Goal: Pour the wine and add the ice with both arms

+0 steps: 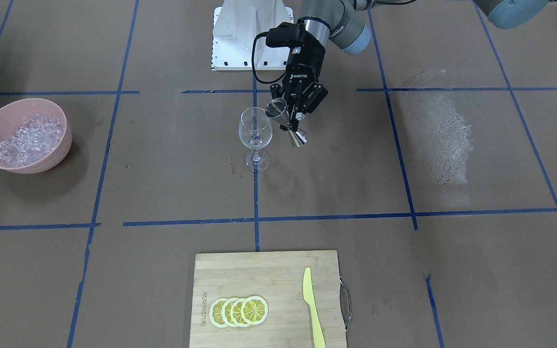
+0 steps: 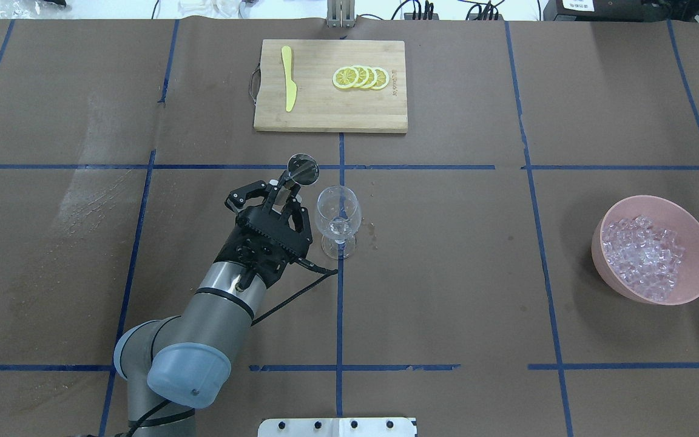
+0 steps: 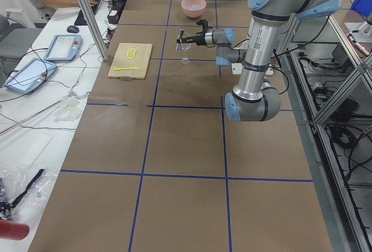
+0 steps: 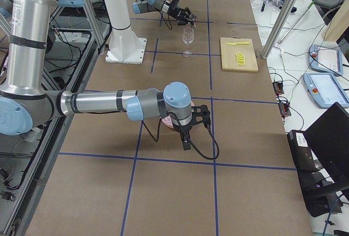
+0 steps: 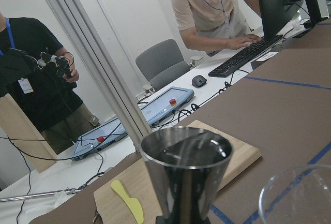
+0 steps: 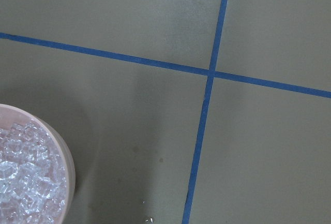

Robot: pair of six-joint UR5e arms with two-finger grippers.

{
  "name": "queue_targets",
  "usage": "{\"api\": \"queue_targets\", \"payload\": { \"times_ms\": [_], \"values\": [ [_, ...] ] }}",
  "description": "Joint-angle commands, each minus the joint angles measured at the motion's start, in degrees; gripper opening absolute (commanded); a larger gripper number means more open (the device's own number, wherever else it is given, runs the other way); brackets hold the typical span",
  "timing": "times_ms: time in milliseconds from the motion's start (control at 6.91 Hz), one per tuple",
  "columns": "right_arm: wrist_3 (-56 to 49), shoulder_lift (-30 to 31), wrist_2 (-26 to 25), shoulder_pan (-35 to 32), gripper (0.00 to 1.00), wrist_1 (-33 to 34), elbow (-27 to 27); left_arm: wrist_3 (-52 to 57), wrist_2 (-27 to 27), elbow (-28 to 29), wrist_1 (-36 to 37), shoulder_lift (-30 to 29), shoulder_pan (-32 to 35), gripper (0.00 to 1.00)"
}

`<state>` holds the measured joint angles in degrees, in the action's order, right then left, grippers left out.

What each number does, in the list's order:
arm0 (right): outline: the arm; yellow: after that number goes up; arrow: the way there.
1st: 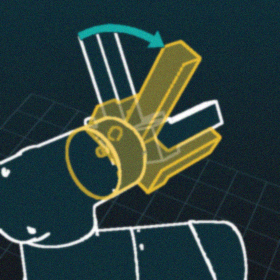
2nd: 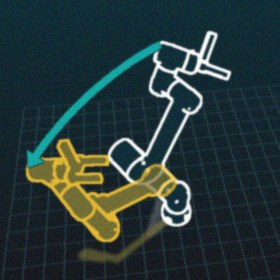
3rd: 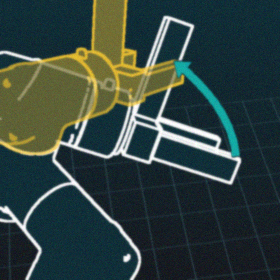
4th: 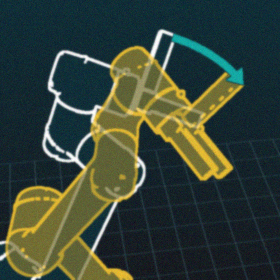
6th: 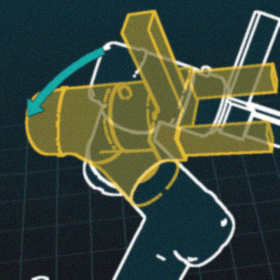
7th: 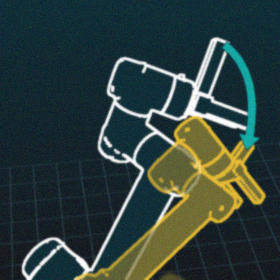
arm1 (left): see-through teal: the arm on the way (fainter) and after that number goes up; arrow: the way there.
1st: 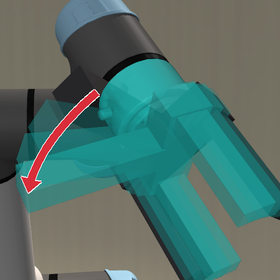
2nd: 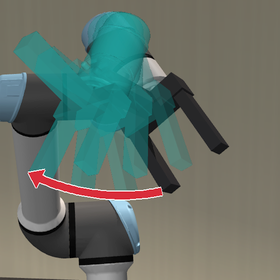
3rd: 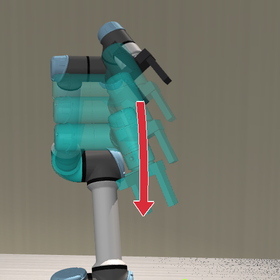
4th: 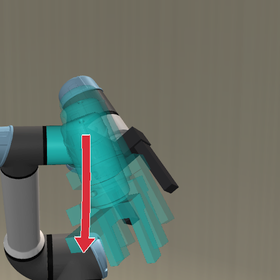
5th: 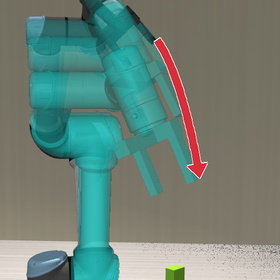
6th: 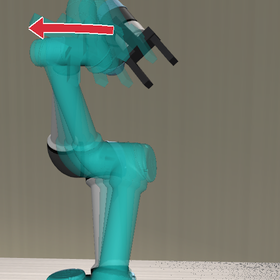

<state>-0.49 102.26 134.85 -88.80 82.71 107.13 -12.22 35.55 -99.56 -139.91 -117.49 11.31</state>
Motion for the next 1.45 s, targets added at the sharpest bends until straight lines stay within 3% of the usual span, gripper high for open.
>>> {"api": "queue_targets", "payload": {
  "times_ms": [0, 1302],
  "values": [
    [0.0, 0.2, 0.1, -0.1, 1.00, 0.0, 0.0, 5.7, -0.4, 0.4, 0.1, 0.0, -0.2, 0.00],
    [0.0, 0.4, 0.1, -0.5, 1.00, 0.0, 0.0, 32.4, -7.3, -0.8, 0.0, -0.1, -1.1, 0.00]
  ]
}}
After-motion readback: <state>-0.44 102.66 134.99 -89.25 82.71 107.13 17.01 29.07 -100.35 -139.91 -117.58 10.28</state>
